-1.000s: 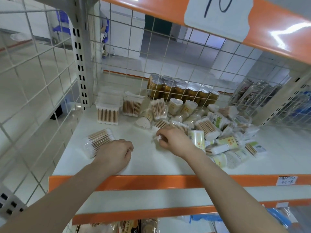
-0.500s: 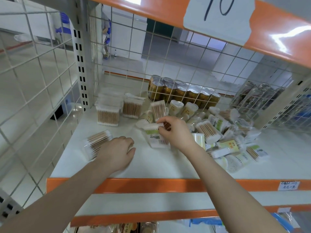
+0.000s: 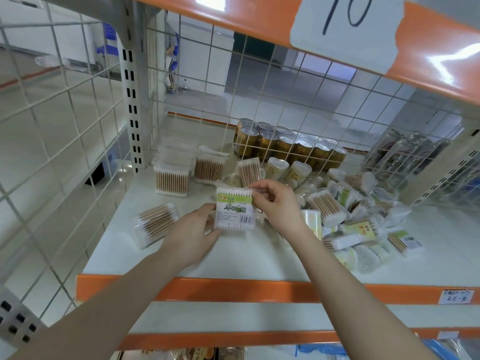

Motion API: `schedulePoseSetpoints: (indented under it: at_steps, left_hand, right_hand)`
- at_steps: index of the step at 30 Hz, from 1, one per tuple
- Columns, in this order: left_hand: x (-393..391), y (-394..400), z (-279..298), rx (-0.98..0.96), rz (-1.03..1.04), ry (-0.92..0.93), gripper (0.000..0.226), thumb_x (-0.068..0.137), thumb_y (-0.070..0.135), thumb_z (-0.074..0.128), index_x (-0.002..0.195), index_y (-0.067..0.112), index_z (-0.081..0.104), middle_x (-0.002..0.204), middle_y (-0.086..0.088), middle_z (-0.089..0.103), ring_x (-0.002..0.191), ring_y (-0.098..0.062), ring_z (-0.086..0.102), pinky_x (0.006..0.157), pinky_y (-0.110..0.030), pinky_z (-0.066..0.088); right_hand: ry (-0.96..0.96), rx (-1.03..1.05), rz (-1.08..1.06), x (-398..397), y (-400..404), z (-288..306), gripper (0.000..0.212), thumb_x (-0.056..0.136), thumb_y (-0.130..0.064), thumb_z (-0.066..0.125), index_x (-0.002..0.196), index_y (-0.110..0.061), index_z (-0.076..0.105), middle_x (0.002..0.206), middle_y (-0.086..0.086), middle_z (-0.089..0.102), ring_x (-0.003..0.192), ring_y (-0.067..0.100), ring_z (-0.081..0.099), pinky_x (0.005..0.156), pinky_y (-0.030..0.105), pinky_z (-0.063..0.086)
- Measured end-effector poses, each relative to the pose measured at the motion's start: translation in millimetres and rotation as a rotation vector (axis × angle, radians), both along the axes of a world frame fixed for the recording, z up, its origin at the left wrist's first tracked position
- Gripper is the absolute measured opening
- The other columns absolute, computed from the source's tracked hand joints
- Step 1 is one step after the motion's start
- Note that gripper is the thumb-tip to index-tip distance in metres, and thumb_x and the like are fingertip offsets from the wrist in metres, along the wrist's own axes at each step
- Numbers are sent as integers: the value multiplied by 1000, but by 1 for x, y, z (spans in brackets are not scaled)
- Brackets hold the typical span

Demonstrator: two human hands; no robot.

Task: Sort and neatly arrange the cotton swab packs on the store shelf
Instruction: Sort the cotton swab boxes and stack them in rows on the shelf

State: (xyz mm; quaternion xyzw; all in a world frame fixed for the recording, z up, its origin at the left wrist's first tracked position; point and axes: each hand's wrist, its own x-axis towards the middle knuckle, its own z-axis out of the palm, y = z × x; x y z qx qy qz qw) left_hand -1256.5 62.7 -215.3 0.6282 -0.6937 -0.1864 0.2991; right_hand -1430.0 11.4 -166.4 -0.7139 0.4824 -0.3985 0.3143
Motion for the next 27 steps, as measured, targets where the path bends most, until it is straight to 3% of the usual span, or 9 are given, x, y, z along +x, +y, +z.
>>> schedulePoseSetpoints:
  at_steps: [3,6,11,15,22,27]
  left_hand:
    - [0,0,-2,-28,14,38,42,87,23,59,128,19,48,107,2,63,97,-15,59,81,-32,48]
    - [3,0,-5,-47,30,29,40,88,23,58,127,21,50,105,3,63,95,-14,59,77,-30,47]
    - [9,0,-6,-30,53,-14,33,88,25,57,121,20,54,97,3,62,91,-16,59,76,-34,48]
    - [11,2,-6,-17,60,-74,27,89,30,55,114,20,58,96,4,62,93,-17,58,76,-33,47]
    - [11,5,-4,-1,57,-126,26,90,35,53,111,21,59,98,5,62,93,-16,58,74,-30,47]
    - [10,7,-3,15,55,-137,29,88,38,55,113,23,59,105,7,62,98,-13,57,75,-27,45]
  right_hand:
    - [25,-8,2,0,-2,-3,13,88,-3,58,96,-11,64,81,-3,64,71,-1,60,68,15,52]
    - [104,-20,-21,-1,-6,-7,17,88,-5,59,102,-8,67,86,5,66,79,17,61,76,28,52]
    - [221,-54,-9,-4,-8,-12,22,88,-5,58,107,-7,68,91,-2,65,74,2,56,69,6,43]
    - [262,-40,-4,-4,-8,-13,24,88,-6,58,111,-8,67,99,2,67,85,11,59,79,19,47]
    - [297,-36,-4,-2,-8,-13,26,90,-7,56,115,-9,65,106,5,68,91,13,61,88,26,49]
    - [310,-51,8,-1,-8,-13,28,89,-4,56,115,-9,65,110,5,66,91,7,57,79,9,42]
